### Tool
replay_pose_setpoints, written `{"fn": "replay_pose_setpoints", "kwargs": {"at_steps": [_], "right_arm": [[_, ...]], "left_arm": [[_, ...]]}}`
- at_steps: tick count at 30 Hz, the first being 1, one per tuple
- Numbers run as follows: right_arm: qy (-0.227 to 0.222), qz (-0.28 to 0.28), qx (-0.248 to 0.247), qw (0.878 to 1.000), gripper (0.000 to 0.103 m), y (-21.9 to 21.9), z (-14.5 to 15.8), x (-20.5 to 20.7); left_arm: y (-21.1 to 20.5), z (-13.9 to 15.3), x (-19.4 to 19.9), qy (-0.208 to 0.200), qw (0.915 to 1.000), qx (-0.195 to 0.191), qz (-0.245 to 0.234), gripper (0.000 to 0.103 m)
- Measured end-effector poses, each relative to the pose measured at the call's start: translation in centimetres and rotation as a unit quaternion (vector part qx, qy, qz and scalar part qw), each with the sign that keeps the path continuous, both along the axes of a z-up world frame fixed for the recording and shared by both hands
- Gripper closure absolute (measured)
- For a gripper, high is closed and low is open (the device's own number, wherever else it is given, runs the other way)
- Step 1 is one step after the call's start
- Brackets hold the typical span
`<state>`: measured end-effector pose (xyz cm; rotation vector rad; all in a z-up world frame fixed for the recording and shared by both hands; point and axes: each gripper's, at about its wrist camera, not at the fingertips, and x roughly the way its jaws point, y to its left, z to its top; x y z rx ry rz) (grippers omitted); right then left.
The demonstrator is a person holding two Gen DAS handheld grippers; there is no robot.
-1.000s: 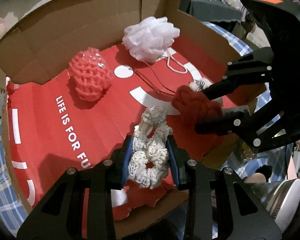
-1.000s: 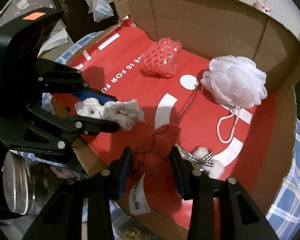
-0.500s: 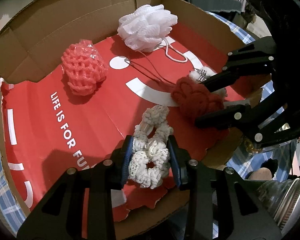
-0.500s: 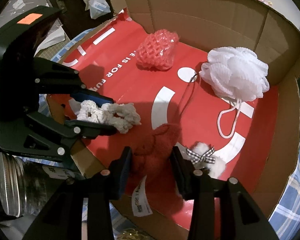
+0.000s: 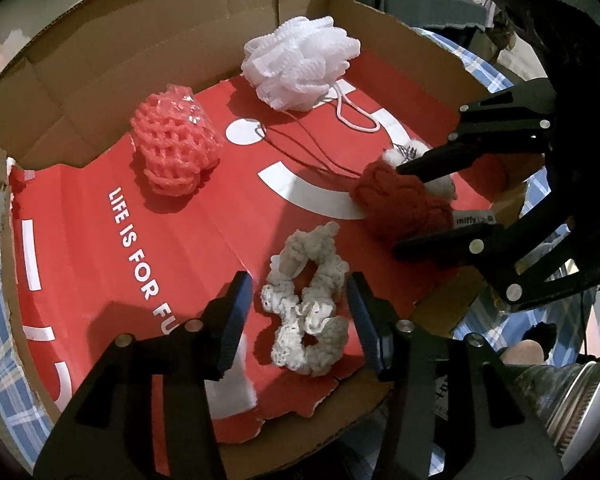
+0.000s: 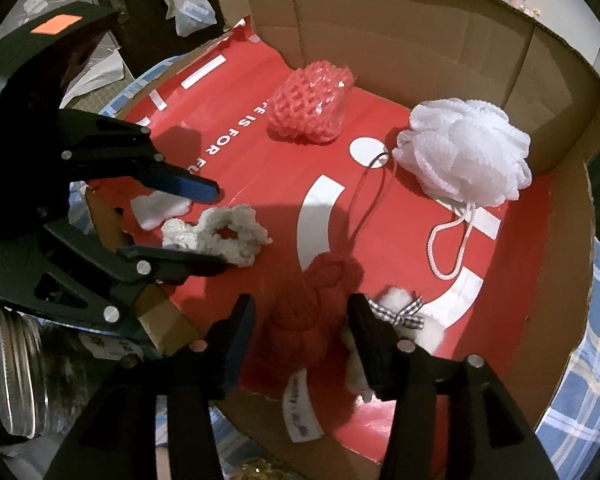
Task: Organize soft objects
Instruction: 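Open the left tool releasing the scrunchie while the right tool releases the strawberry in the box, then withdraw both tools from the box back over the table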
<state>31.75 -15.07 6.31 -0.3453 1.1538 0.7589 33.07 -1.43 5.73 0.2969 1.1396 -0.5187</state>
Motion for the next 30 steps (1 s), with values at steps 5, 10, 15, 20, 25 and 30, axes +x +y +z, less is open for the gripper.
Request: {"fn": "replay_pose_setpoints", "kwargs": {"at_steps": [5, 10, 15, 20, 25, 30], "right_arm": [[-0.001, -0.004, 0.0, 1.0, 0.051, 0.1, 0.0, 0.3], [-0.001, -0.006, 0.002, 1.0, 0.049, 0.2, -0.1, 0.5], [-0.006, -0.015, 0.01, 1.0, 0.042, 0.3, 0.3, 0.8], [-0.022, -0.034, 0.022, 0.999, 0.035, -0.6, 1.5, 0.8], [-0.059, -0.067, 0.038, 0.995, 0.026, -2.1, 4.1, -0.2], [-0.107, -0.104, 0.058, 0.987, 0.013, -3.8, 7.6, -2.5]], "left_arm": [[0.2, 0.4, -0.1, -0.002, 1.0, -0.004, 0.004, 0.055], [0.7, 0.8, -0.2, -0.009, 0.9999, -0.005, 0.011, 0.048], [1.4, 1.4, -0.3, -0.019, 0.9994, -0.016, 0.022, 0.047], [2.4, 2.5, -0.7, -0.036, 0.9981, -0.03, 0.038, 0.043], [3.3, 4.6, -2.1, -0.071, 0.9947, -0.053, 0.053, 0.033], [4.1, 7.4, -4.8, -0.116, 0.9875, -0.083, 0.067, 0.024]]}}
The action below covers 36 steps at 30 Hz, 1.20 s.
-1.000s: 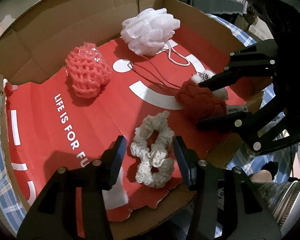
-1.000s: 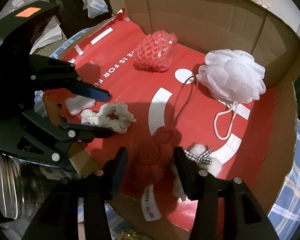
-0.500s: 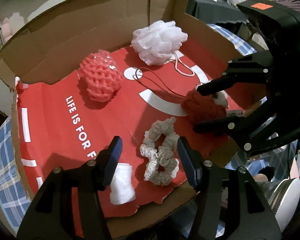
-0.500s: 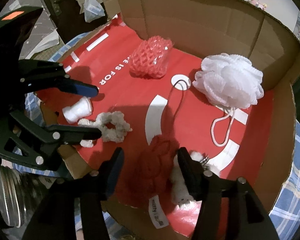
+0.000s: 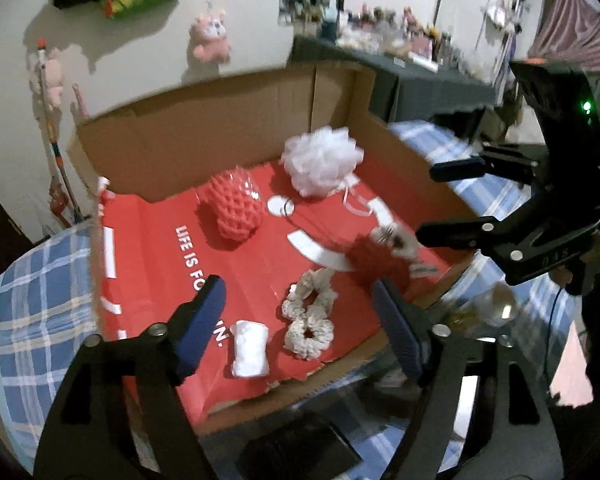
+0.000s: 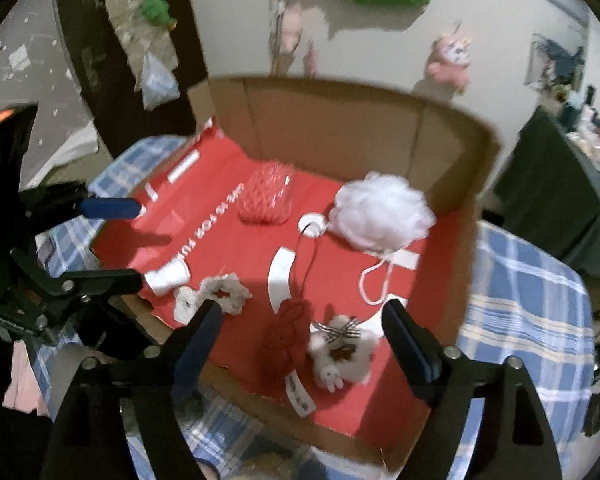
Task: Organize soft objects
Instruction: 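Withdraw both tools from the box back over the table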
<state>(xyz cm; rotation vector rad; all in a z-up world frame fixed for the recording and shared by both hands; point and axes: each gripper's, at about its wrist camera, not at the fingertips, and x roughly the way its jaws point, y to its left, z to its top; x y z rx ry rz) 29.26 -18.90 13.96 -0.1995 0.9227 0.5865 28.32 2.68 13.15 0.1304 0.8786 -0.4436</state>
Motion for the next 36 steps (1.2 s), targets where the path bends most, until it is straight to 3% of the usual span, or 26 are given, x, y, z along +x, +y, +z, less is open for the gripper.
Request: {"fn": "replay_pose_setpoints", "kwargs": {"at_steps": [5, 11, 19, 26, 30, 36], "right_arm": [[-0.055, -0.033, 0.015, 0.998, 0.006, -1.2, 3.2, -3.7], [-0.118, -0.057, 0.031, 0.991, 0.0, -2.1, 6.3, -9.1], [-0.215, -0.109, 0.053, 0.969, 0.0, -3.3, 8.7, -17.8], [-0.289, -0.134, 0.038, 0.947, 0.0, -2.7, 7.6, -25.0], [-0.293, -0.152, 0.041, 0.943, 0.0, -2.7, 5.7, -27.5], [-0.272, -0.176, 0.054, 0.944, 0.0, -3.2, 2.3, -29.3]], "left_arm": [[0.9, 2.7, -3.6, -0.055, 0.9978, -0.031, 0.021, 0.016], [1.2, 5.0, -8.2, -0.116, 0.9909, -0.052, 0.045, 0.013], [0.9, 6.4, -15.1, -0.195, 0.9756, -0.065, 0.077, 0.008], [0.3, 6.2, -20.4, -0.241, 0.9629, -0.071, 0.098, 0.006], [-0.4, 5.0, -22.8, -0.259, 0.9571, -0.058, 0.117, 0.006], [-0.9, 2.5, -25.0, -0.252, 0.9593, -0.055, 0.115, 0.006]]}}
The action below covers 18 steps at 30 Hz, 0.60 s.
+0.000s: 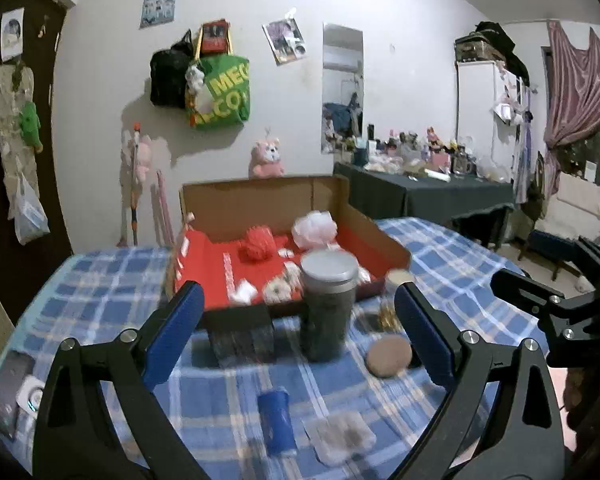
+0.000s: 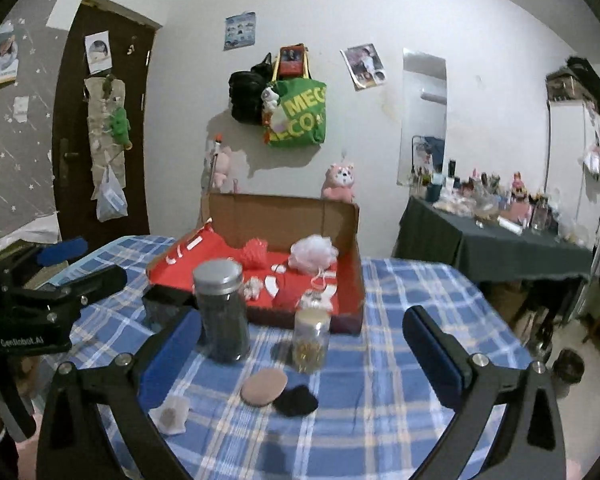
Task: Organize soft objects
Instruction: 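Withdraw both tools from the box back over the table, then grasp the blue roll with the left tool while the right tool grasps the black fluffy ball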
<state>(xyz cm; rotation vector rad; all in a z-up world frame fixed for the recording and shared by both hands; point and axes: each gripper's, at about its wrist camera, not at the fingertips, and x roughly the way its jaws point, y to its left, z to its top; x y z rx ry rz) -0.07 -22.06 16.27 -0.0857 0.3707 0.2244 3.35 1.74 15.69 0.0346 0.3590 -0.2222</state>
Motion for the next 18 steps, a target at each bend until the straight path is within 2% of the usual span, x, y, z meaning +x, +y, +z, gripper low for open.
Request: {"fn": "replay_pose_setpoints", "kwargs": {"at_steps": [8, 18], "right_arm": [[0.019, -0.034, 0.004, 0.999, 0.0, -0.3, -3.6, -1.1], [0.071, -0.05, -0.001, 0.996, 0.0, -0.6, -8.4, 0.0]], "left_arm": [[-0.1, -3.7, -0.8, 0.041, 0.9991, -0.009, -0.001, 0.006], [0.0, -8.7, 0.2, 0.103, 0.9946, -0.003, 0.012, 0.006]]}}
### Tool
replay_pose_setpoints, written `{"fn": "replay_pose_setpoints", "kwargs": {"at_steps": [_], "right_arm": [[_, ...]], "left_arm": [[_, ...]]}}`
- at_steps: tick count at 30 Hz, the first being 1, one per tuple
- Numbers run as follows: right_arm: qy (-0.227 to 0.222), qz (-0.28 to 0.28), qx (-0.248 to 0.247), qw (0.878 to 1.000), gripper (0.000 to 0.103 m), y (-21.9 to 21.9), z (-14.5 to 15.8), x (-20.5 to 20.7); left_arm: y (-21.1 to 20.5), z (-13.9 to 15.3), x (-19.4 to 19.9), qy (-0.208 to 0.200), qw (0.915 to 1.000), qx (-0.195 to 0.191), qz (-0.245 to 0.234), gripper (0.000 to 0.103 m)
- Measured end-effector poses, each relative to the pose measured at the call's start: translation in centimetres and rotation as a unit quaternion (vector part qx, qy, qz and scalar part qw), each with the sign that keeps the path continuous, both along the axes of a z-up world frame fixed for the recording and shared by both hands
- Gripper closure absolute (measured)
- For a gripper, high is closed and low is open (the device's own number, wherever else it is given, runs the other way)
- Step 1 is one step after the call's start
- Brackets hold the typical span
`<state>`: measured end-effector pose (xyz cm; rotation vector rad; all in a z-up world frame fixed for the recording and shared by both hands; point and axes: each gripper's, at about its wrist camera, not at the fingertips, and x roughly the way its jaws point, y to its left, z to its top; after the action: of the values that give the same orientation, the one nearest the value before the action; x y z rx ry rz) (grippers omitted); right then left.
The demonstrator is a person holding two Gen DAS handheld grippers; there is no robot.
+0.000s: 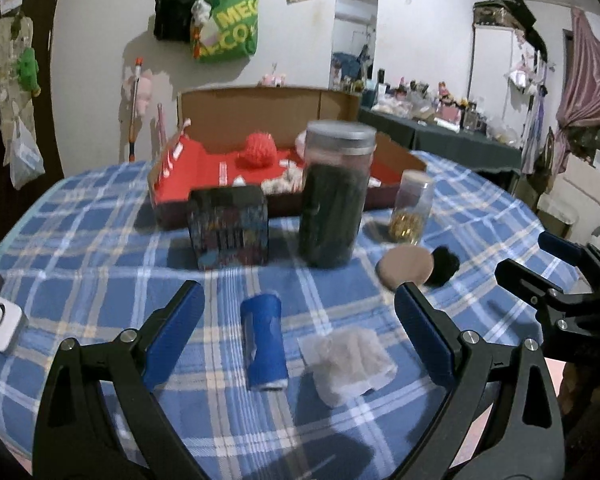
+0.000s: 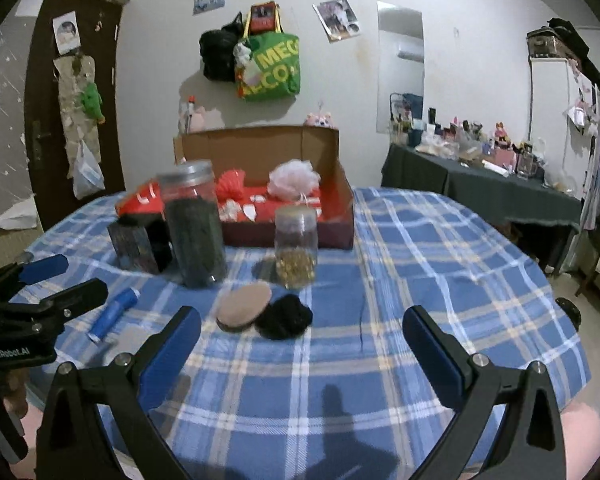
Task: Organize soft objects
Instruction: 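Grasp the blue roll with the left tool while the right tool grasps the black fluffy ball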
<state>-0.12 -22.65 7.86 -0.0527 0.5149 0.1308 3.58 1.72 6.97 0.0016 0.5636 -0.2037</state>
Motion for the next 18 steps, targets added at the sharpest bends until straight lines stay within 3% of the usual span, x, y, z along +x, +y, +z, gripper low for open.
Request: {"fn": "replay_pose_setpoints", "kwargs": {"at_steps": [18], "right_arm": [[0.081, 0.014, 0.001, 0.997, 0.0, -0.9, -3.7, 4.3]], "left_arm": [[1.5, -3.6, 3.6, 0.088, 0.9959, 0.014, 0.019, 0.006]]}}
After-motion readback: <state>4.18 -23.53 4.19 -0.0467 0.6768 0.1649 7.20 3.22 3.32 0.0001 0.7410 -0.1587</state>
